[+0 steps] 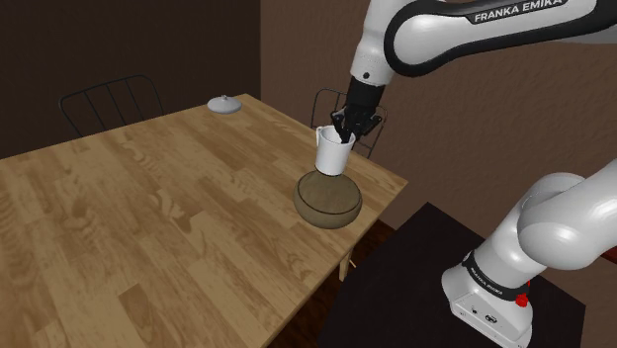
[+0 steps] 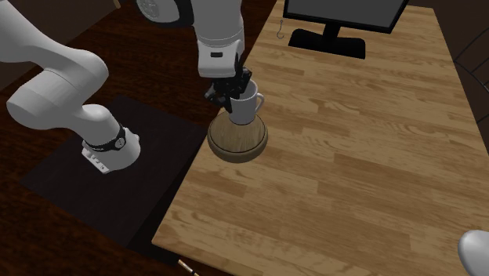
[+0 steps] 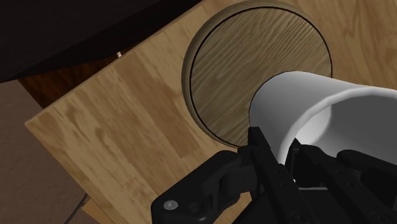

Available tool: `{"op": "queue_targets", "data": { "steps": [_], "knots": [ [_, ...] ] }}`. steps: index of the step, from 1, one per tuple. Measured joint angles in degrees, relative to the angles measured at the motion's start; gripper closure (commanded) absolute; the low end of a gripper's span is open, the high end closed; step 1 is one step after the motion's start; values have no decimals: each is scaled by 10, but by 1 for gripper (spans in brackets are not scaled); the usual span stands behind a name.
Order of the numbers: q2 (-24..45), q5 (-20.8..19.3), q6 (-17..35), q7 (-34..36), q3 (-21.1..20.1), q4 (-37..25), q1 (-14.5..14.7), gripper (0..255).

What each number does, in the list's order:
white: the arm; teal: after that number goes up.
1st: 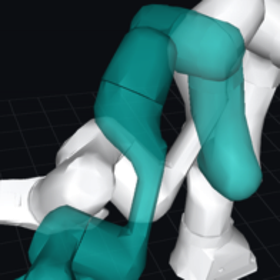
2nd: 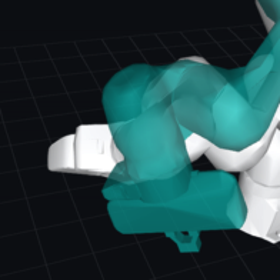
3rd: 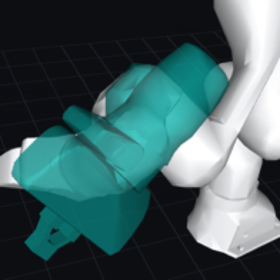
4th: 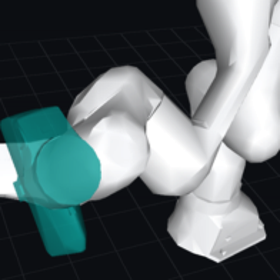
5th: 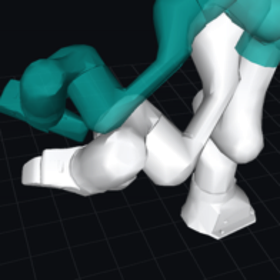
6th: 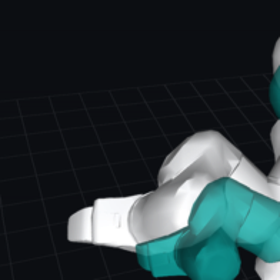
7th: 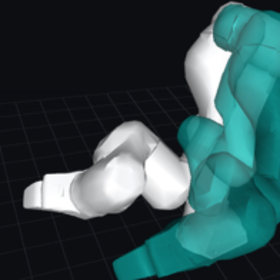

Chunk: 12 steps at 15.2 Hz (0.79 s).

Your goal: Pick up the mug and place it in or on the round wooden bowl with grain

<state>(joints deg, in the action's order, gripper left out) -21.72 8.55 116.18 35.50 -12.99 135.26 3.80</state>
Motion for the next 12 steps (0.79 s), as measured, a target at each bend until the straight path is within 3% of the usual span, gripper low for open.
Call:
{"op": "queue_targets", "data": {
  "steps": [12],
  "knots": [
    [35, 3, 98, -3, -8, 63, 1, 255]
  ]
}}
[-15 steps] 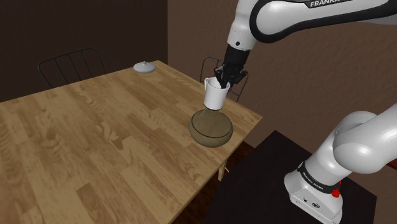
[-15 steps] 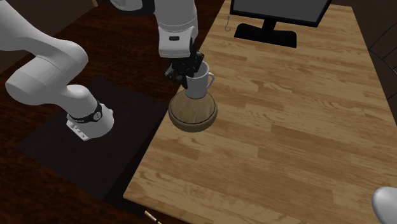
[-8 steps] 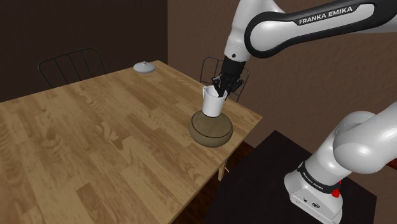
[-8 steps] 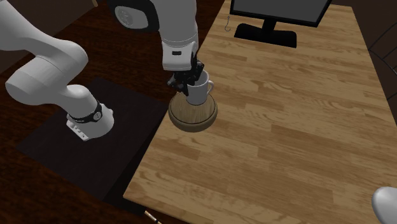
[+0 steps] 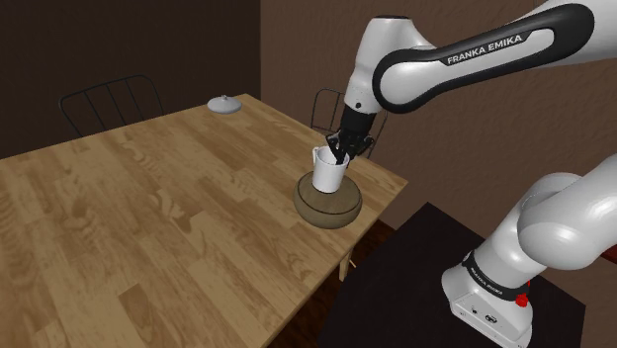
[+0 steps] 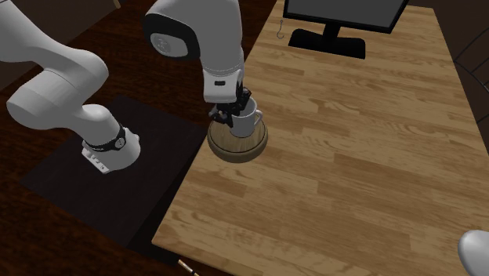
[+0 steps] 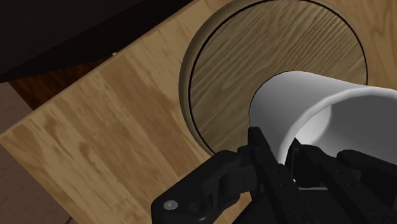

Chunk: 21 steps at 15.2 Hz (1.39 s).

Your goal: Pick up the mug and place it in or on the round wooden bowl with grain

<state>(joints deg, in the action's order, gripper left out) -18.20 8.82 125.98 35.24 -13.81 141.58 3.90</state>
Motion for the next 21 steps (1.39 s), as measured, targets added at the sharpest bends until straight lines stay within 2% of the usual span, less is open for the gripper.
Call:
{"op": "queue_targets", "data": {
  "steps": [6, 7, 13, 18, 21],
  "knots": [
    [3, 0, 8, 0, -1, 5, 0, 255],
    [3, 0, 8, 0, -1, 5, 0, 0],
    [3, 0, 8, 0, -1, 5, 0, 0],
    [-30, 0, -62, -1, 7, -33, -1, 0],
    [-31, -1, -70, -1, 8, -40, -1, 0]
  ]
}}
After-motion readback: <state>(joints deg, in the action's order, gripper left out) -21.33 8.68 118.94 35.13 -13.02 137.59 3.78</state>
